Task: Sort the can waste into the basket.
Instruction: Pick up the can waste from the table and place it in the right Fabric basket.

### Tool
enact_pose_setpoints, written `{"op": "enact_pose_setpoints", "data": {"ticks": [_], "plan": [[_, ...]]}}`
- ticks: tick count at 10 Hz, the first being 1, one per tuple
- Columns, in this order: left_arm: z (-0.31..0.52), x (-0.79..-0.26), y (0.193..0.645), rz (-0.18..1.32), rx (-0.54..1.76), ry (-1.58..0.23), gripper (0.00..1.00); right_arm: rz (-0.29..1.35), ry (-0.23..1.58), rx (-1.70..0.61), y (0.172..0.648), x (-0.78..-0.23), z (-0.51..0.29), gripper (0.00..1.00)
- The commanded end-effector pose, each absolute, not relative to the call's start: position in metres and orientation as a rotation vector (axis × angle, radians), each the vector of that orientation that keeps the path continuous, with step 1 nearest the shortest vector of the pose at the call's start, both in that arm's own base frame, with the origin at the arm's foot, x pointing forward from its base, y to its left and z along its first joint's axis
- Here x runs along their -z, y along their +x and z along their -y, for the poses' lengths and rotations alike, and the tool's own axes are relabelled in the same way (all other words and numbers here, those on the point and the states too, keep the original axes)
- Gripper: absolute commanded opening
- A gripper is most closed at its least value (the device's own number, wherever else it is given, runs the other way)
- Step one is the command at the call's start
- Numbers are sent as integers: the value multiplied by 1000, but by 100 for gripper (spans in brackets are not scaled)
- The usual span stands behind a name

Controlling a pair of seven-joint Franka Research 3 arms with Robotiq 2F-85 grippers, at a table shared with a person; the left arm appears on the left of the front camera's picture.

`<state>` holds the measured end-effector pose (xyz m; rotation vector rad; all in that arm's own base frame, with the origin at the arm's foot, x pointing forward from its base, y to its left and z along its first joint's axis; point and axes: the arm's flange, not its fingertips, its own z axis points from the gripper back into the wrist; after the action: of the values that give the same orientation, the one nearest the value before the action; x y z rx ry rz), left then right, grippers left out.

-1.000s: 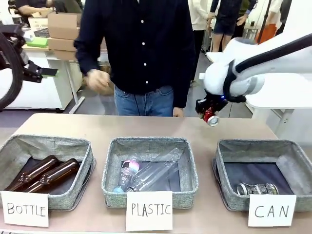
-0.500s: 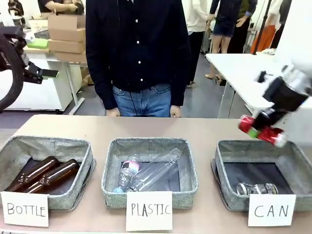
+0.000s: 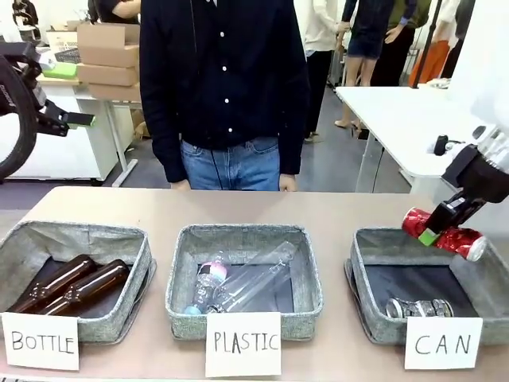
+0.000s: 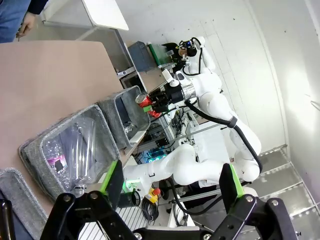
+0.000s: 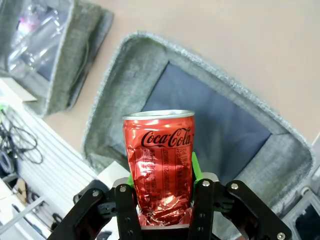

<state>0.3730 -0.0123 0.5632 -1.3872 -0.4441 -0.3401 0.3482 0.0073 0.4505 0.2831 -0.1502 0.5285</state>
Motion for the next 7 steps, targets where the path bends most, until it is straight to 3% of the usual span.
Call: {"op": "enact_pose_setpoints", "data": {"ticks": [1, 3, 7], "plan": [[12, -566, 372, 436, 334, -1394, 100, 157, 284, -578, 353, -451, -5, 84], [12, -566, 372, 436, 334, -1394, 100, 147, 284, -559, 354, -451, -5, 100], [12, -566, 372, 436, 334, -1394, 100, 154, 290, -534, 356, -451, -4, 100]]}}
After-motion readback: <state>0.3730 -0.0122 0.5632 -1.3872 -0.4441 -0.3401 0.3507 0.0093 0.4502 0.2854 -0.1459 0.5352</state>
